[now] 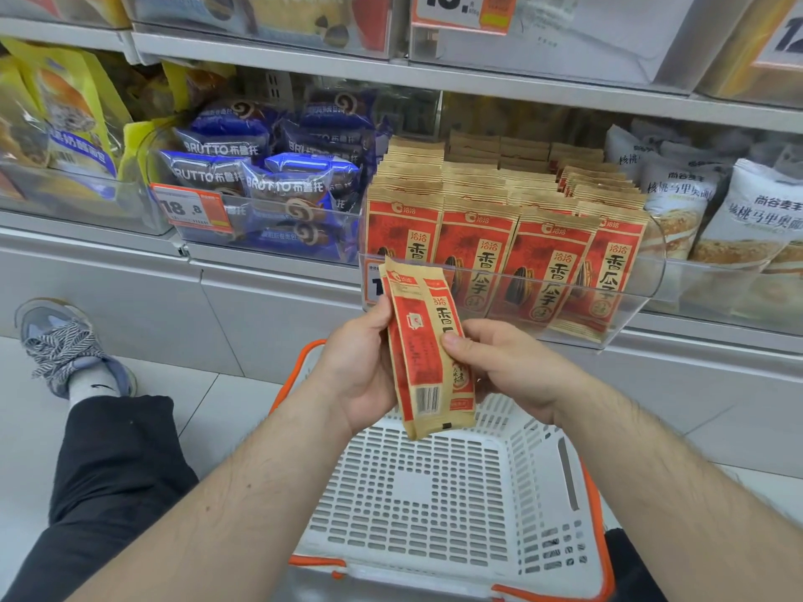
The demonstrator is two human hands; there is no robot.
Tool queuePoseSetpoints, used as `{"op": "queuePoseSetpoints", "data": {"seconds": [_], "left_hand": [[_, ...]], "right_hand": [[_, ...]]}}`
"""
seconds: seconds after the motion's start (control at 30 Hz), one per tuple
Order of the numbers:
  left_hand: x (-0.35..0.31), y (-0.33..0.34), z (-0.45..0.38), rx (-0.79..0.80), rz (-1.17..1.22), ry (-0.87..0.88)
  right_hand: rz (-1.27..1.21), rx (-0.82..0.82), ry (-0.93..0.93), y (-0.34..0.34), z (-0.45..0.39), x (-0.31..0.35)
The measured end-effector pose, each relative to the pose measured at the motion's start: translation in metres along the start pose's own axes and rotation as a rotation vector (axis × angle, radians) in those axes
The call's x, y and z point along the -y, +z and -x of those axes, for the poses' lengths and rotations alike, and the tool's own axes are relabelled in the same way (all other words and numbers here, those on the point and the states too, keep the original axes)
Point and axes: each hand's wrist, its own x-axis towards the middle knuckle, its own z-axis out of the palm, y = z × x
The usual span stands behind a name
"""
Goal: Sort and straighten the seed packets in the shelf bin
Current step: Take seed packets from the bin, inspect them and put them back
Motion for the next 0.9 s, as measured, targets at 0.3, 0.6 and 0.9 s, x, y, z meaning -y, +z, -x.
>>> {"op": "queuePoseSetpoints", "data": {"seconds": [0.3,0.6,0.9], "left_hand": [[-0.002,-0.001,-0.001,-0.073,-0.206,0.088],[0.003,0.002,0.001,0.056,-0.246,0.108],[0.007,-0.001,0.003,0.041,-0.194,0.109]], "right_hand": [[0.12,-0.106,0.023,0.005,0.004,0.01],[-0.006,-0.384,-0.114,0.001,0.004,0.016],[-0.105,-0.339,-0.117,0.0,0.007,0.018]]}}
